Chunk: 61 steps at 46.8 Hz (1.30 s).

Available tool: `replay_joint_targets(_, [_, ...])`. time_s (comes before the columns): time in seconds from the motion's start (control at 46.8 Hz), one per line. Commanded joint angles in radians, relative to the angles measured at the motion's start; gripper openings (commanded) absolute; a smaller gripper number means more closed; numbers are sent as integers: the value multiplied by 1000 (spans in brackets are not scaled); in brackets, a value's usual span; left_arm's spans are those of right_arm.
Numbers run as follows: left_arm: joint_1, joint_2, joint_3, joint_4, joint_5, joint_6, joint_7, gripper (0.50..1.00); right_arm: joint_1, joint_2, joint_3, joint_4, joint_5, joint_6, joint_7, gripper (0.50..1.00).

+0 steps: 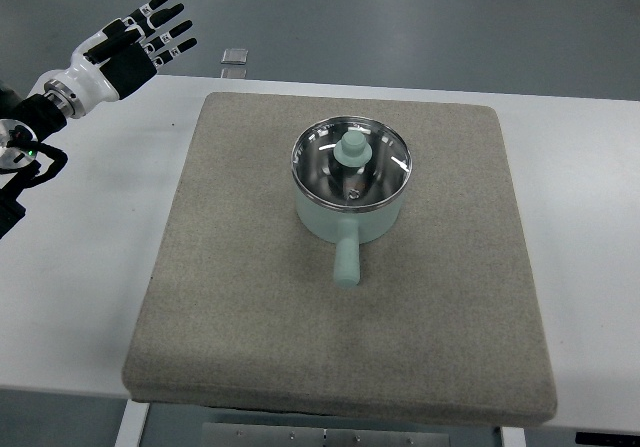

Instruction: Place lid left of pot with left hand

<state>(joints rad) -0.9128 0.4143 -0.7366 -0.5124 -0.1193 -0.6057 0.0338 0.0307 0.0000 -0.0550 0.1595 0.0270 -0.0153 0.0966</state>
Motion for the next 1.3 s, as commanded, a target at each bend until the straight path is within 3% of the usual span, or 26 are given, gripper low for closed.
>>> replay_joint_targets(0.0, [0,0,0,0,1,3,0,996,0,0,0,0,1,0,0,924])
replay_joint_targets(0.641, [-4,6,52,-3,19,-5,-2,996,0,0,0,0,1,0,0,924])
replay_joint_targets(0.94, [-43,18,85,-11,305,-5,-6,994,0,0,0,0,1,0,0,924])
replay_joint_targets(1.282, [-98,20,86,-72,605,-5,-75,994,0,0,0,0,1,0,0,924])
